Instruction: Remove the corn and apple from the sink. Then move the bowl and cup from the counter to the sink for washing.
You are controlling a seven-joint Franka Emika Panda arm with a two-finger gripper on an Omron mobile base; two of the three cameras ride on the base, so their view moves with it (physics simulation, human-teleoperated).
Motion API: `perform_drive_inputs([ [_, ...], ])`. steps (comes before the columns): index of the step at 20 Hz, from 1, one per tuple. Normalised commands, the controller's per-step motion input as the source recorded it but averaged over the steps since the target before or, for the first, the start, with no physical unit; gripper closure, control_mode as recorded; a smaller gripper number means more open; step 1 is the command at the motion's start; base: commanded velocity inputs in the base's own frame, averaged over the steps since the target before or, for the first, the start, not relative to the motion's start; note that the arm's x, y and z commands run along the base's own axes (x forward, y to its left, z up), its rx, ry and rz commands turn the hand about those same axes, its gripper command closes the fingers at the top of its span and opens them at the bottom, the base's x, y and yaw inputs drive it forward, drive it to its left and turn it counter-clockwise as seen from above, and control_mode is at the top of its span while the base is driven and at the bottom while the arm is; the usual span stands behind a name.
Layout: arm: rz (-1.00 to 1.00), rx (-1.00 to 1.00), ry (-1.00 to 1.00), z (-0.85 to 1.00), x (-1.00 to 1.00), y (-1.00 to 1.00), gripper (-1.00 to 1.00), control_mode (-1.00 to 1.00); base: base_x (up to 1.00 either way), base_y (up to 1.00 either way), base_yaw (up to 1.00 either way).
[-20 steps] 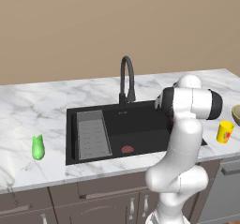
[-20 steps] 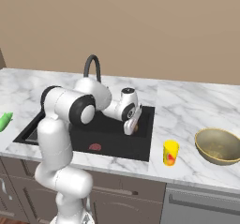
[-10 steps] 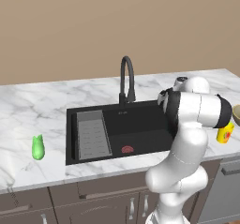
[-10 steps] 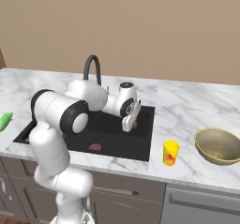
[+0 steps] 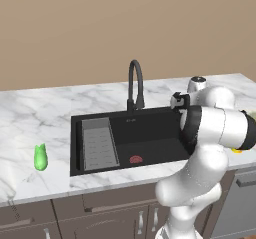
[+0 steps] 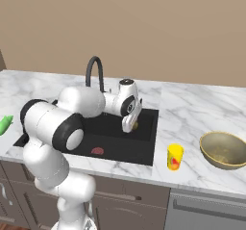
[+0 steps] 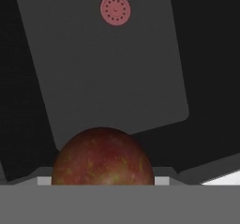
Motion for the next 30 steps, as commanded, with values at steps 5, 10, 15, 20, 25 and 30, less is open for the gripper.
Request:
perform_drive_inputs([
  [5,-0.01,0.00,0.00,0.31,-0.28,0.03,1.00,-1.00,0.00,0.00,0.00],
  [10,-0.05,0.00,0.00,0.29,-0.28,0.05,1.00,-1.00,0.00,0.00,0.00],
  [15,-0.14,0.00,-0.01,0.15,-0.34,0.11,1.00,-1.00,0.00,0.00,0.00],
  [20,-0.25,0.00,-0.07,0.07,-0.38,0.13,1.00,-1.00,0.00,0.00,0.00],
  [25,-0.27,0.00,-0.06,0.09,-0.36,0.14,1.00,-1.00,0.00,0.00,0.00],
  [30,-0.24,0.00,-0.08,0.13,-0.33,0.17,1.00,-1.00,0.00,0.00,0.00],
])
